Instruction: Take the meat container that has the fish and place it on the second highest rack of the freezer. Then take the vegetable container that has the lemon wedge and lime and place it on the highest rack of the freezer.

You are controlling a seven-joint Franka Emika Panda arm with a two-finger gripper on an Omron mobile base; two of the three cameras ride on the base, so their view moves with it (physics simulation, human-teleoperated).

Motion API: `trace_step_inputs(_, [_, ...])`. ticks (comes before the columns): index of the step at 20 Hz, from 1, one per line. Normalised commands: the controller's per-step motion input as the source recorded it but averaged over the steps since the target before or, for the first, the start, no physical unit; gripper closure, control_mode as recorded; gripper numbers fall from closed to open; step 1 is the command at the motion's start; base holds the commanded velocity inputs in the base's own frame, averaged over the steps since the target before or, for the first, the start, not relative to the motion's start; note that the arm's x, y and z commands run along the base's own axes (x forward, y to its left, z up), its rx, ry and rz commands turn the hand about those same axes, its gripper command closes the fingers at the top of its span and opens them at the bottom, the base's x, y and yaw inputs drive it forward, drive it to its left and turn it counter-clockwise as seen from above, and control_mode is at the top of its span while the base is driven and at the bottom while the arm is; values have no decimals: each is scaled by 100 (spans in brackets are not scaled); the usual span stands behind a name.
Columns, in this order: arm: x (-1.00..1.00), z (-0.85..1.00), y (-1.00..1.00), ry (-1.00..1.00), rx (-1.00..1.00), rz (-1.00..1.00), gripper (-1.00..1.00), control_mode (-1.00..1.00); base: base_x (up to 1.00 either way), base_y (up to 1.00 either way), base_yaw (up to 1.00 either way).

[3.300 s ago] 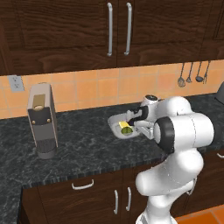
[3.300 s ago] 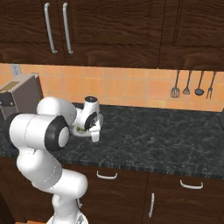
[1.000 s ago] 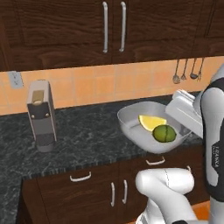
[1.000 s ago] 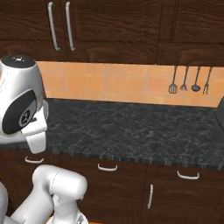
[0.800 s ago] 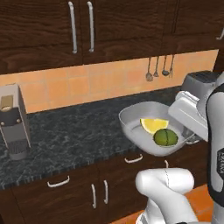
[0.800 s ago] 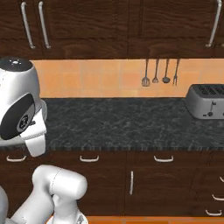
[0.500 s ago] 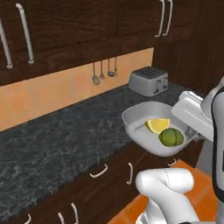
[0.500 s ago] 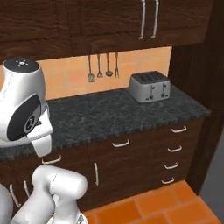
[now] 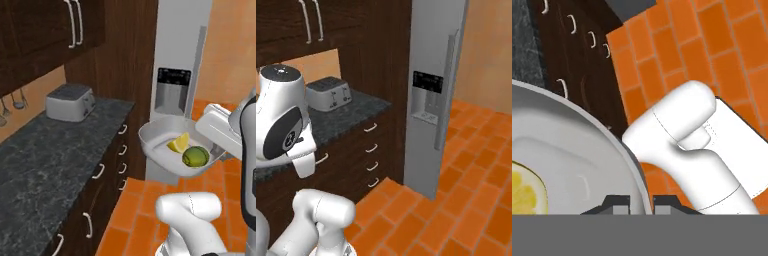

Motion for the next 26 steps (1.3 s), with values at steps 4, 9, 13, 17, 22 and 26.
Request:
trace_step_inputs(4, [0,0,0,0,0,0,100,100,2,-57,-80])
trace_step_inputs(9, [0,0,0,0,0,0,100,100,66,-62,-50])
trace_step_inputs(13, [0,0,0,0,0,0,100,100,100,-68,-19])
trace_step_inputs(17, [0,0,0,0,0,0,100,100,100,-76,-4])
trace_step_inputs(22, [0,0,0,0,0,0,100,100,100,-68,-5])
trace_step_inputs(26, [0,0,0,0,0,0,100,100,100,-40,-3])
